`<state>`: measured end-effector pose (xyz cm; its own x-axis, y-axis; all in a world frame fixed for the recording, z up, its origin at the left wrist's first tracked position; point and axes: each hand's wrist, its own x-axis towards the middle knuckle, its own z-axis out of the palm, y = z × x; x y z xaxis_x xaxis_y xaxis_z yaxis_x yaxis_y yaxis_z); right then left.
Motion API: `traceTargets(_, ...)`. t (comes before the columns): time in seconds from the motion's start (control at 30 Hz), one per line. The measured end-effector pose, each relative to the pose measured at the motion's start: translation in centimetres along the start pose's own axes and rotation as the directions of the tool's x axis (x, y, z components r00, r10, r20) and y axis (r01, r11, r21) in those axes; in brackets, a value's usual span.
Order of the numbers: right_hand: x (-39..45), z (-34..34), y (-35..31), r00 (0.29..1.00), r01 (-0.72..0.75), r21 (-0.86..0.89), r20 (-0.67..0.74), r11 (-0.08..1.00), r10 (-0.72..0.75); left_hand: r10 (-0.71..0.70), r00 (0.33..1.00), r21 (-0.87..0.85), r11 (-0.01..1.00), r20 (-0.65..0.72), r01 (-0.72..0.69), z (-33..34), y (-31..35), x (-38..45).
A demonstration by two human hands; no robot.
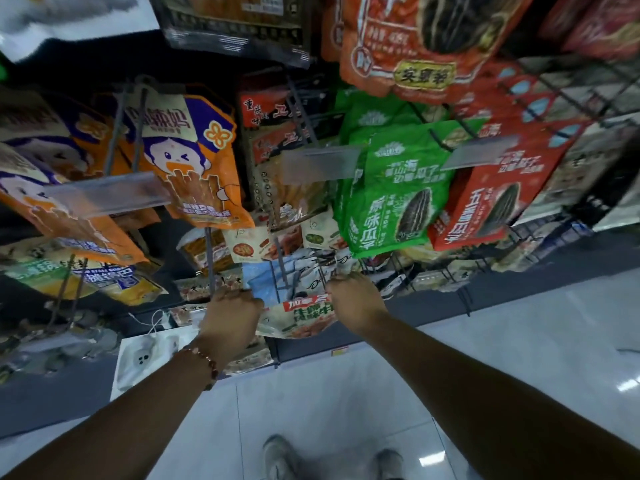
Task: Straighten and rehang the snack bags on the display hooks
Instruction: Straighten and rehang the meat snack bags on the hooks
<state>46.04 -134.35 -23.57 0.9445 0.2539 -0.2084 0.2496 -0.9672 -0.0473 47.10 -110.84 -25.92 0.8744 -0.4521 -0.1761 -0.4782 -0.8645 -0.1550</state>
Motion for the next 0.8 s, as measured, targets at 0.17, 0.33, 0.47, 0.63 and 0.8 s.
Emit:
traceTargets(0.17, -2.2, 0.1, 2.5, 0.999, 0.014, 0.036, -0.051, 0.999, -0.013, 0.025, 0.996, -0.012, 1.0, -0.088, -0.026, -0.3, 2.7, -0.1)
traceTargets(0.33, -5.7, 1.4, 7.3, 0.997, 0.016, 0.142, -0.08, 0.99, -0.005, 0.002, 0.997, -0.1, 0.995, 0.08, 0.006, -2.4, 7.9, -0.6)
traceTargets(0.47, -8.7, 1.0, 10.6, 0.996, -0.024, 0.243, -0.081, 0.97, 0.045, -0.044, 0.997, -0.257, 0.965, 0.064, 0.059, -3.7, 11.4, -0.2)
traceTargets(0.63, -11.0, 0.8, 14.8, 0.994, 0.01, 0.322, -0.107, 0.947, 0.026, -0.142, 0.99, -0.419, 0.9, -0.014, 0.123, -4.8, 16.5, -0.3)
traceTargets(0.8, -10.9, 2.7, 17.3, 0.997, 0.013, 0.368, -0.071, 0.93, 0.014, -0.15, 0.989, -0.492, 0.862, -0.014, 0.123, -2.6, 19.1, 0.8)
